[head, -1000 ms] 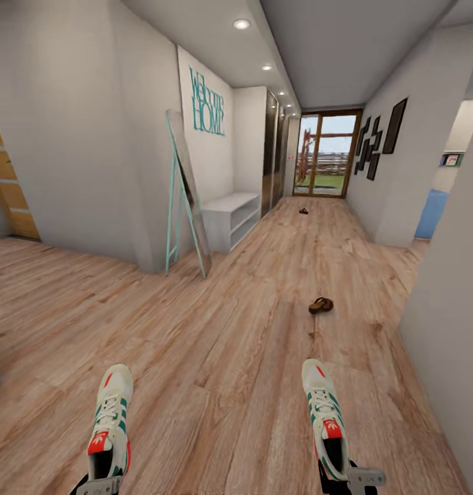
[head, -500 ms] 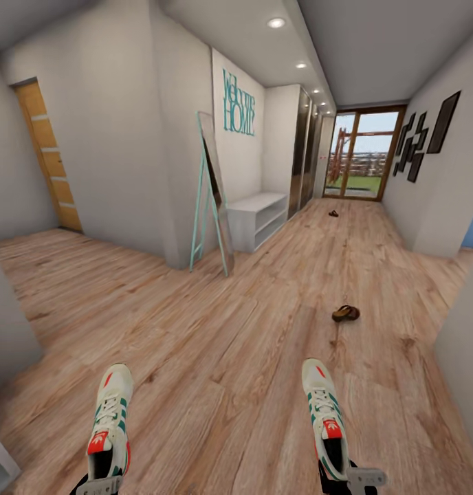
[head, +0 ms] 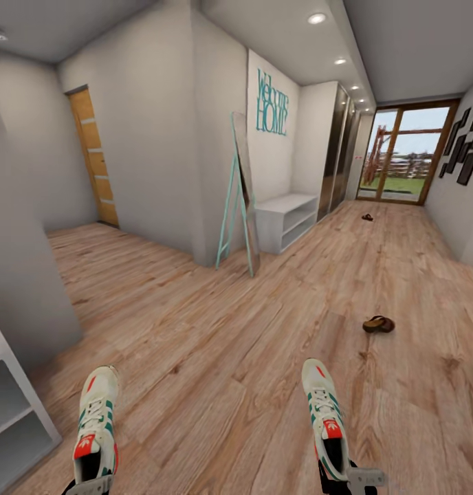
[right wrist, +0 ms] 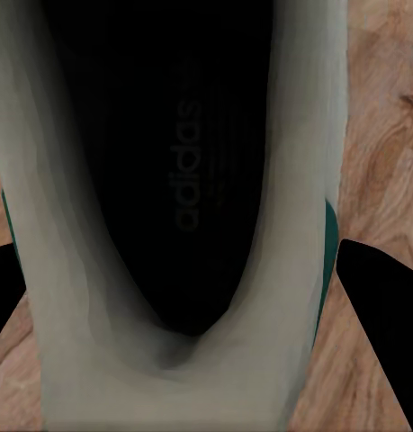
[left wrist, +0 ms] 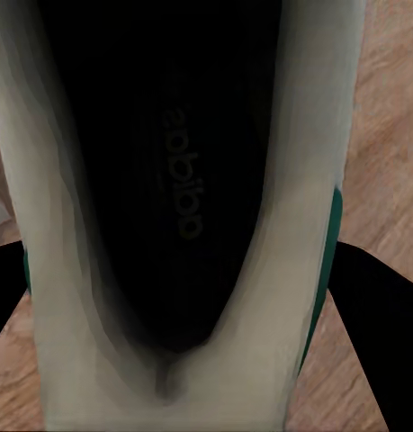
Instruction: Pick up the two gym shoes and the two sandals from the corridor floor and place them onto the hallstand (shoe rack) in the corridor, making sure they are on the rack and not on the floor. Arrange them so the two gym shoes are next to each other and the two sandals are next to each other.
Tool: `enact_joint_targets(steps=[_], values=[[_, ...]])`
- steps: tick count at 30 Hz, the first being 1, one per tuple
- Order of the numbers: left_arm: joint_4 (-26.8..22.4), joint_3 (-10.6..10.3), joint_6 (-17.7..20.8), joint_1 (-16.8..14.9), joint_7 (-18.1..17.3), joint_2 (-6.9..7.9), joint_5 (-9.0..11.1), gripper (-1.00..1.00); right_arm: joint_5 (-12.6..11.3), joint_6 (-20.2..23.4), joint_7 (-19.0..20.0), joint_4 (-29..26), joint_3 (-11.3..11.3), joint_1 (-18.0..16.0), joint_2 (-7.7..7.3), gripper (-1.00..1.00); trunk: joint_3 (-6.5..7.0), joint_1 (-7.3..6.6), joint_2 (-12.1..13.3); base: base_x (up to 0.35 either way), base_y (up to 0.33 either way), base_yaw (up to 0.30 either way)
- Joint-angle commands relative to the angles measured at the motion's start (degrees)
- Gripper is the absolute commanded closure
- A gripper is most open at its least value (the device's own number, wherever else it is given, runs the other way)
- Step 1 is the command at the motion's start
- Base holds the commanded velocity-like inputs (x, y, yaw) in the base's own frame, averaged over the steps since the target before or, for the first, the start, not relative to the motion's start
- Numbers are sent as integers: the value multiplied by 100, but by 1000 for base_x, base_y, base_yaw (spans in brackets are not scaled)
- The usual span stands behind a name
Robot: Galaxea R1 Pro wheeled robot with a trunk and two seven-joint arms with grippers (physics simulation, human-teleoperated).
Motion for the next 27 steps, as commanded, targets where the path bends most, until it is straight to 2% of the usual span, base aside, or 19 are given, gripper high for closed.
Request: enact_joint_targets(steps=[1, 11, 21, 24, 27], values=[[6, 5, -17, -4, 10, 1, 43, 100, 25, -17, 4, 1, -22, -2, 2, 100, -5, -1, -2, 0, 0, 276], [1, 40, -17, -5, 51, -2, 61, 100, 25, -22, 4, 1, -22, -2, 2, 100, -5, -1, -2, 0, 0, 276], [49, -10, -31, -5, 9, -9, -9, 100, 26, -20, 4, 1, -22, -2, 5, 100, -5, -1, -2, 0, 0, 276], [219, -20, -320, -5, -16, -9, -26, 100, 25, -21, 4, 1, -22, -2, 5, 100, -5, -1, -2, 0, 0, 276], [556, -38, -876, -5, -23, -5, -37, 100, 28, -19, 4, 1, -22, -2, 5, 100, -5, -1, -2, 0, 0, 276]])
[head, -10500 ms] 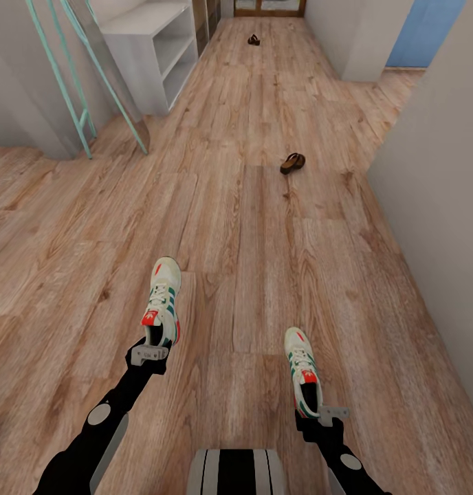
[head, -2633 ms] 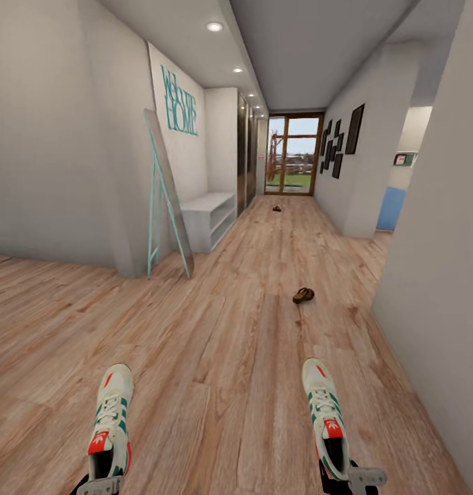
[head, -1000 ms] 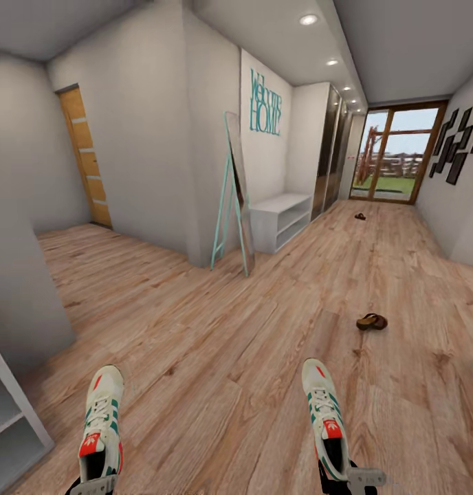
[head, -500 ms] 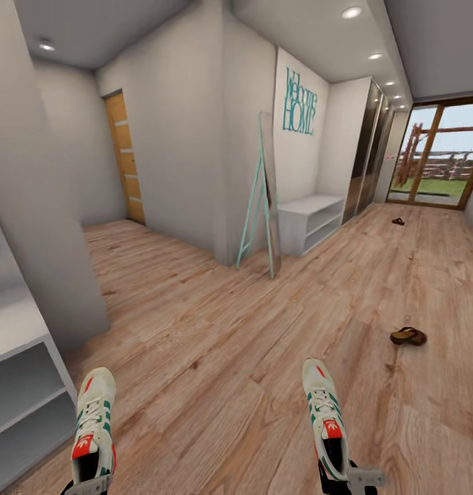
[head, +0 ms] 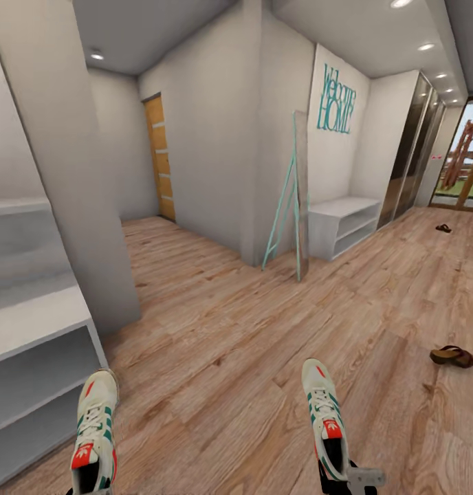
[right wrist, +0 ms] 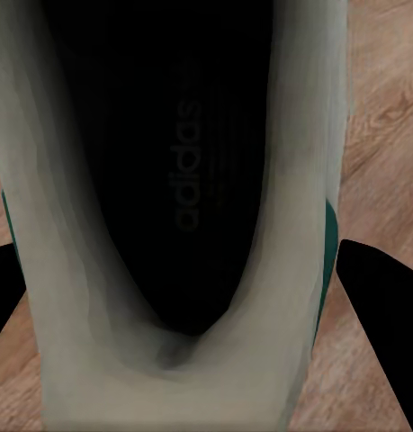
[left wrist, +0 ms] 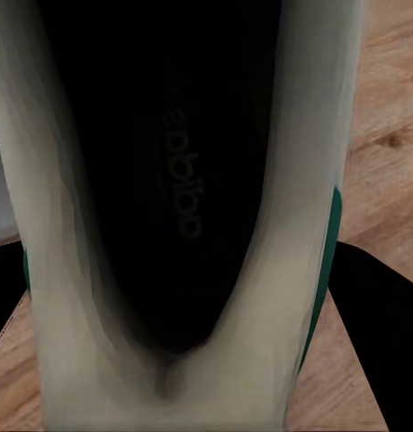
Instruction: Pick up the two gym shoes and the two sandals from the corridor floor and place them onto the hallstand (shoe rack) in the corridor, making sure they are on the rack and not on the floor. Arrange them so the two gym shoes are next to each other and the two sandals are next to each other.
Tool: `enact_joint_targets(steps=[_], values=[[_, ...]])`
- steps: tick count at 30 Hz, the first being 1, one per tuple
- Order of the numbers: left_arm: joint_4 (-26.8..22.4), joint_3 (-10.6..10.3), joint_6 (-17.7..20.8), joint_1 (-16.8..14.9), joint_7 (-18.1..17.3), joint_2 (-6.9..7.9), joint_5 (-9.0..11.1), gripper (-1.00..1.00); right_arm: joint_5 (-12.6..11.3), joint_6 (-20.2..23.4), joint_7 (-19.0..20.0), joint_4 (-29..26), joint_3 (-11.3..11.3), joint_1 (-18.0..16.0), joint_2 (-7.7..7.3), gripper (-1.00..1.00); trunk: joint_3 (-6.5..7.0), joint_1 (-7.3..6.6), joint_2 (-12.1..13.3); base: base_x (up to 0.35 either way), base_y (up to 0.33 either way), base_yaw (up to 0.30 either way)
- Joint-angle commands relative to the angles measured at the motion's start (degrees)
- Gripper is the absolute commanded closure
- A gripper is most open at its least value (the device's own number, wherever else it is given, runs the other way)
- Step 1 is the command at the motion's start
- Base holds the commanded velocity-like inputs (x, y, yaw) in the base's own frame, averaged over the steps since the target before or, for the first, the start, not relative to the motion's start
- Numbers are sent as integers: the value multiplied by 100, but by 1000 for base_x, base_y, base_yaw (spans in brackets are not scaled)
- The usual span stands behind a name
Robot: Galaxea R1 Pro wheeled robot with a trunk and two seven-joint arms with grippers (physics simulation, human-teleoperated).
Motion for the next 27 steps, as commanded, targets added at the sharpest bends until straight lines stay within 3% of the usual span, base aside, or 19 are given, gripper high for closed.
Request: enact_joint_targets(steps=[1, 27], values=[[25, -12, -39, -5, -14, 1, 52, 100, 25, -18, 4, 1, -22, -2, 1, 100, -5, -1, -2, 0, 0, 276], [85, 5, -122, -5, -1, -3, 46, 100, 31, -14, 12, 1, -22, -2, 15, 100, -5, -1, -2, 0, 0, 276]])
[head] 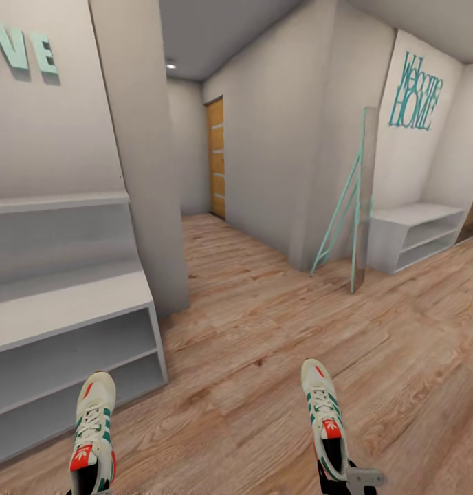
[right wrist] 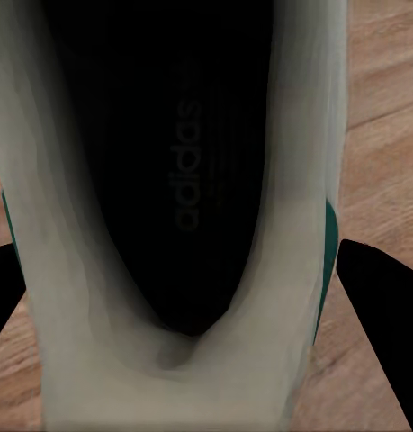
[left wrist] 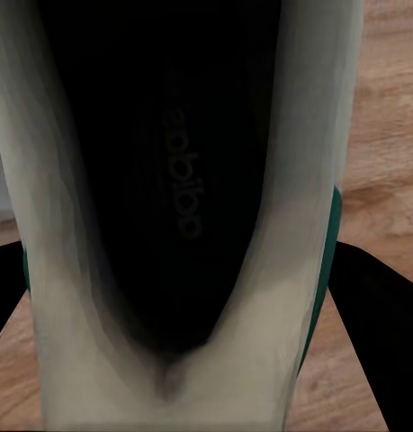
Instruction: Pick up the two gym shoes and the two sandals from the corridor floor and place them onto the hallstand (shoe rack) in the corridor, making sure they are on the rack and not on the floor. Arrange them so the two gym shoes are next to each other and the two sandals are next to each other.
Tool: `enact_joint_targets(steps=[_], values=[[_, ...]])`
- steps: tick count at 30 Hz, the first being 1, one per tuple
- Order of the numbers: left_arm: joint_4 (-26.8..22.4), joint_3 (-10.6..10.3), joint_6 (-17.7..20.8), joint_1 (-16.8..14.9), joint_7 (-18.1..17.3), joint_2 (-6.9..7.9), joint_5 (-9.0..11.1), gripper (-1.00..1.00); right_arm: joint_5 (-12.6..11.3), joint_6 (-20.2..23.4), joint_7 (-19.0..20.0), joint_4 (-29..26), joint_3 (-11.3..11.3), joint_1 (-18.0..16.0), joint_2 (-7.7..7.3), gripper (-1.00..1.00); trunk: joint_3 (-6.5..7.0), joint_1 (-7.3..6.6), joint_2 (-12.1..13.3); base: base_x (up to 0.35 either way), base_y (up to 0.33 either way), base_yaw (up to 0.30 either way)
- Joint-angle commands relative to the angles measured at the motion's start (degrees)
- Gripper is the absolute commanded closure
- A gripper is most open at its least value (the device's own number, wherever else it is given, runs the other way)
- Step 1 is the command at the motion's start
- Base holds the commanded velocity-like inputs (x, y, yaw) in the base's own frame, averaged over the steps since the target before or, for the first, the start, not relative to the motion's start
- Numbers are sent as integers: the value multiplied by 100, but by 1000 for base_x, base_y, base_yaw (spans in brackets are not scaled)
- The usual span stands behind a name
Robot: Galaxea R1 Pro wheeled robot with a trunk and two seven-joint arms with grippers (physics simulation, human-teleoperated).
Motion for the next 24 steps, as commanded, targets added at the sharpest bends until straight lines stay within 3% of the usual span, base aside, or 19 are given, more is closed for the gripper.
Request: enact_joint_targets(steps=[1, 10, 21, 24], values=[[5, -12, -17, -5, -11, 2, 51, 100, 26, -17, 5, 1, -24, -2, 2, 100, -5, -1, -2, 0, 0, 276], [-1, -12, -14, -5, -10, 2, 55, 100, 26, -18, 5, 1, -24, -2, 3, 100, -5, -1, -2, 0, 0, 276], [5, -4, 1, -5, 35, 2, 51, 100, 27, -17, 5, 1, -24, -2, 3, 100, 192, -243, 439, 0, 0, 276], [5, -3, -4, -5, 35, 2, 51, 100, 27, -17, 5, 1, -24, -2, 3, 100, 192, -243, 439, 0, 0, 276]])
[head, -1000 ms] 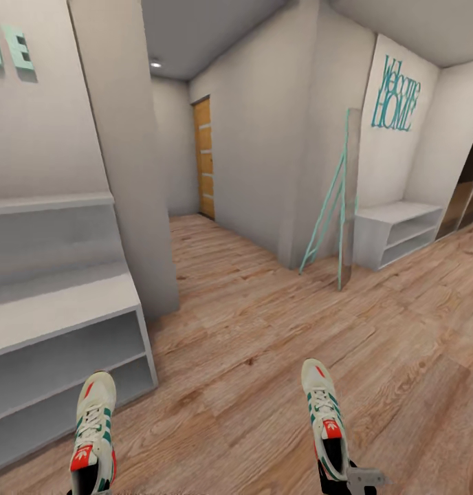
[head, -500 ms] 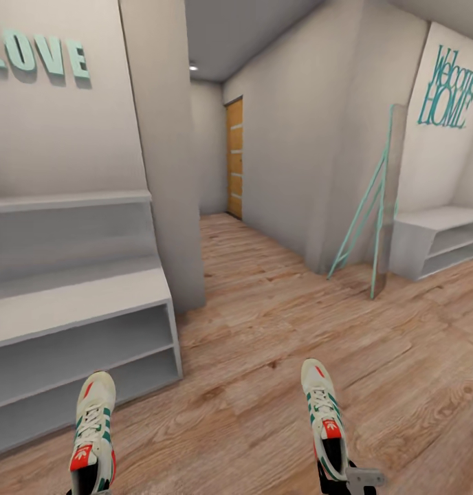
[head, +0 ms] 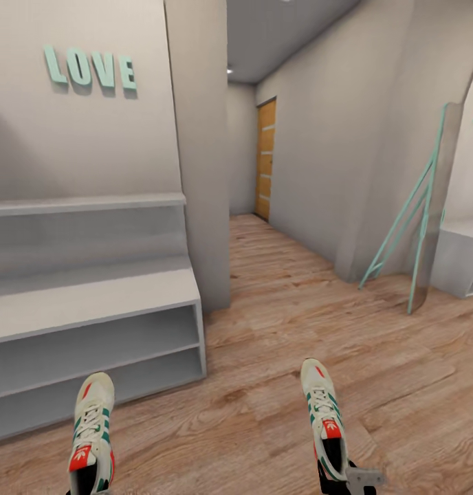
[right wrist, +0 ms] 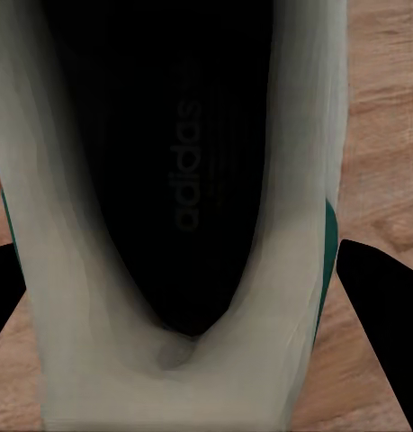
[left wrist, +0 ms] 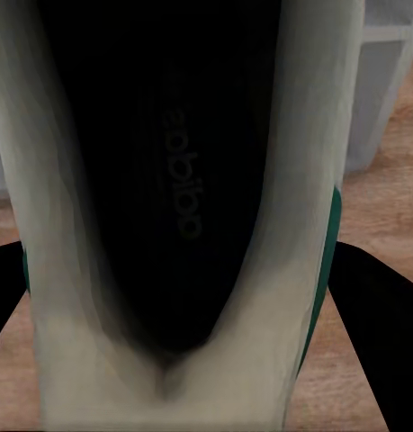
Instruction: Pick up the two gym shoes and the two sandals from the corridor floor and place them onto the hallstand (shoe rack) in the corridor, making sure they are on the rack and not on the floor. Arrange them so the two gym shoes are next to each other and the two sandals are next to each other.
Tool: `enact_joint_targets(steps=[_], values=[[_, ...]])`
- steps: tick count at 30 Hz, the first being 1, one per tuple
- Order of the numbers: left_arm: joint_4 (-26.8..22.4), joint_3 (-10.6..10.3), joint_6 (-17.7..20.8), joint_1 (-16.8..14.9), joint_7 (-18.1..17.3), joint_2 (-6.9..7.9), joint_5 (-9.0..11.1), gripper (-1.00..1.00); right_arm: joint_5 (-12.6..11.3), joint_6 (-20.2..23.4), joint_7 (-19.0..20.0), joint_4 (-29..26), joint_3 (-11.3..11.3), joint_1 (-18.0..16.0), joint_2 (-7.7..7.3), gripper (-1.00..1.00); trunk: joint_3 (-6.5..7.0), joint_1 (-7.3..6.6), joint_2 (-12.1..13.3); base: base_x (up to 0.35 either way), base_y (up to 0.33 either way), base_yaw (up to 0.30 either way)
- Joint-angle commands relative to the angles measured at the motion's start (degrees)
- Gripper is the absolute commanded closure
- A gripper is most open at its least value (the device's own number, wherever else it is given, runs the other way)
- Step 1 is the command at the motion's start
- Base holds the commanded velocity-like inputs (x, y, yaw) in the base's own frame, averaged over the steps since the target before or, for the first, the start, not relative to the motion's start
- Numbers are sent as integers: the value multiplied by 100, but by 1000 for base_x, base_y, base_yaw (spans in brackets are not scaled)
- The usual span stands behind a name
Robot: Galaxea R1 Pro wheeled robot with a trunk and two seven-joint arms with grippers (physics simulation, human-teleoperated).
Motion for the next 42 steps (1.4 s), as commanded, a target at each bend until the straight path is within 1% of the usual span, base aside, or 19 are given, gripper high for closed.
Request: enact_joint_targets(steps=[1, 11, 19, 22, 42], values=[[2, -13, -26, -5, -8, 2, 51, 100, 26, -17, 4, 1, -23, -2, 2, 100, -5, -1, -2, 0, 0, 276], [0, -10, -38, -5, -8, 2, 52, 100, 26, -17, 21, 1, -21, -2, 2, 100, -5, -1, -2, 0, -17, 277], [-3, -9, -38, -5, -8, 2, 48, 100, 26, -17, 22, 0, -15, -2, 3, 100, -5, -1, -2, 0, -237, 277], [-4, -6, -38, -5, -8, 2, 51, 100, 26, -17, 22, 0, -15, -2, 3, 100, -5, -1, -2, 0, -103, 277], [5, -21, -23, -5, -8, 2, 52, 100, 26, -17, 22, -7, -19, -2, 2, 100, -5, -1, -2, 0, -4, 266]])
